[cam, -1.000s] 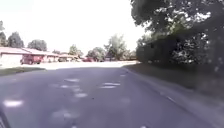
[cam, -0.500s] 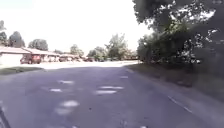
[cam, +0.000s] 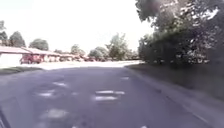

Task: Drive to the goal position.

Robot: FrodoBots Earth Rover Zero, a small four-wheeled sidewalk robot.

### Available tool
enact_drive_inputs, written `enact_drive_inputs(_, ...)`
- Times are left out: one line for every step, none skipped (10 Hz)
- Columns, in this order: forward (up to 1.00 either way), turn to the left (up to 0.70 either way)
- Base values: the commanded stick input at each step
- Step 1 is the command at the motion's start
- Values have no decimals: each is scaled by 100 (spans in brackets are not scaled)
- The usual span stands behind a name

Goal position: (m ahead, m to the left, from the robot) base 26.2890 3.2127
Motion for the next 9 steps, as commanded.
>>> enact_drive_inputs(70,-29)
enact_drive_inputs(70,-19)
enact_drive_inputs(70,-8)
enact_drive_inputs(70,2)
enact_drive_inputs(70,3)
enact_drive_inputs(70,3)
enact_drive_inputs(70,3)
enact_drive_inputs(70,3)
enact_drive_inputs(70,3)
